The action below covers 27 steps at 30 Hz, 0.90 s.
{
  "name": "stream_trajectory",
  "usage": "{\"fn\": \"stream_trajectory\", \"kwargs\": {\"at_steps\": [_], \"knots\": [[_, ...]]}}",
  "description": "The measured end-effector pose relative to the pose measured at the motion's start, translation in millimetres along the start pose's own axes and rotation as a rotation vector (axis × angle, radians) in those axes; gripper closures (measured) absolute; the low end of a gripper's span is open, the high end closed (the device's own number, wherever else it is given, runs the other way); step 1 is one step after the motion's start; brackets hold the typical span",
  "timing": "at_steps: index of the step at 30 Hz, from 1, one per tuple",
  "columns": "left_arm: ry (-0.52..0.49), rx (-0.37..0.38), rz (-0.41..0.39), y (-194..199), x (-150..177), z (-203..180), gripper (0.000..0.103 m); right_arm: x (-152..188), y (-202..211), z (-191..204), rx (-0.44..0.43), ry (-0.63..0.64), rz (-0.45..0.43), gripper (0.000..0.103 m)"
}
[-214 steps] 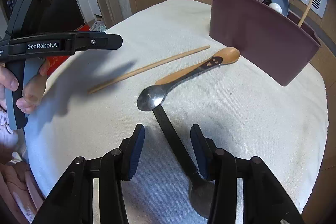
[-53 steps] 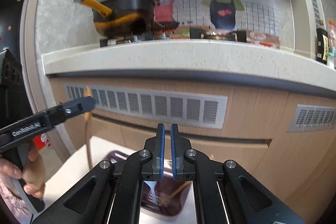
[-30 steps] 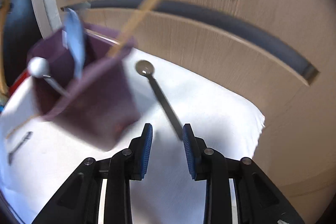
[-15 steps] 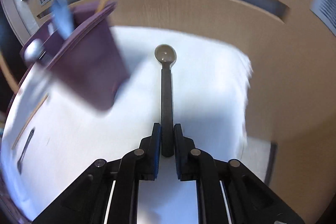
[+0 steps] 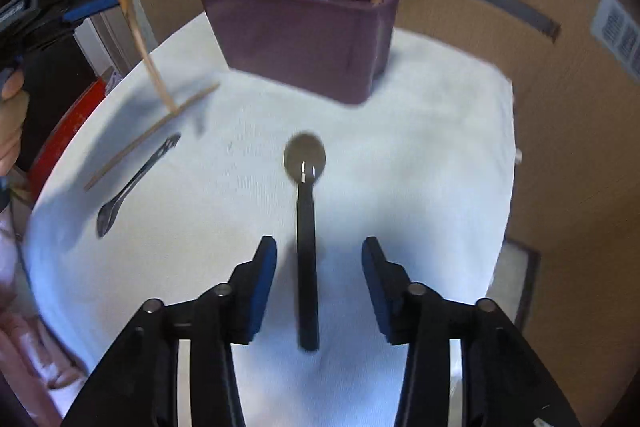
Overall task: Organize utensils
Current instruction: 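Grasp and lift the metal spoon with the right tool while the left tool holds the wooden spoon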
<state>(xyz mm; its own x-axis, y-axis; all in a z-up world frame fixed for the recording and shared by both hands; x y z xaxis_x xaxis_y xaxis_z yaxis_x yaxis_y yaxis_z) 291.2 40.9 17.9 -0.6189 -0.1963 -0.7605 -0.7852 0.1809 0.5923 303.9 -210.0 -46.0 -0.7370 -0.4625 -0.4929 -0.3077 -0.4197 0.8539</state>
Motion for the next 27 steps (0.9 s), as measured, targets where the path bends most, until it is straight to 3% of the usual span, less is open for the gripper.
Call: {"fn": "stream_trajectory", "kwargs": {"at_steps": [8,10,11,13,19,27], "knots": [[-0.034,-0.036,0.02,8,6,2,0.072,-35,-64,-11,0.011,-0.009,0.013,0.06],[-0.046,-0.044,0.025,8,8,1,0.072,-36,-76,-15,0.025,-0.026,0.032,0.066],[-0.053,-0.05,0.026,8,9,1,0.072,-35,-76,-15,0.027,-0.026,0.026,0.077],[-0.068,-0.064,0.028,8,11,-1,0.072,-32,-71,-8,0.048,-0.004,0.027,0.077],[-0.107,-0.073,0.023,13,6,-10,0.072,-20,-8,15,-0.018,-0.02,-0.12,0.078],[-0.167,-0.025,-0.079,50,-34,-42,0.072,-47,112,47,-0.009,0.019,-0.44,0.08]]}}
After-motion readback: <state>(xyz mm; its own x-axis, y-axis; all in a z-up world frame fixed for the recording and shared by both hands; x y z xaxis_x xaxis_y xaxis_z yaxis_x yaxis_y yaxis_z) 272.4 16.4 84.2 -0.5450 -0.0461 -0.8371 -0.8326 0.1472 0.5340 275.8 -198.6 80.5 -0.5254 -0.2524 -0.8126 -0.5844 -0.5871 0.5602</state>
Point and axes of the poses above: each gripper's, at about its wrist camera, not at the fingertips, and y roughly against the way its jaws point, z to its left, x to its underside, the point moved 1 cm from there along -y, roughly the way its jaws point, and after that the axes turned 14 degrees about -x, right-handed, at the moved point
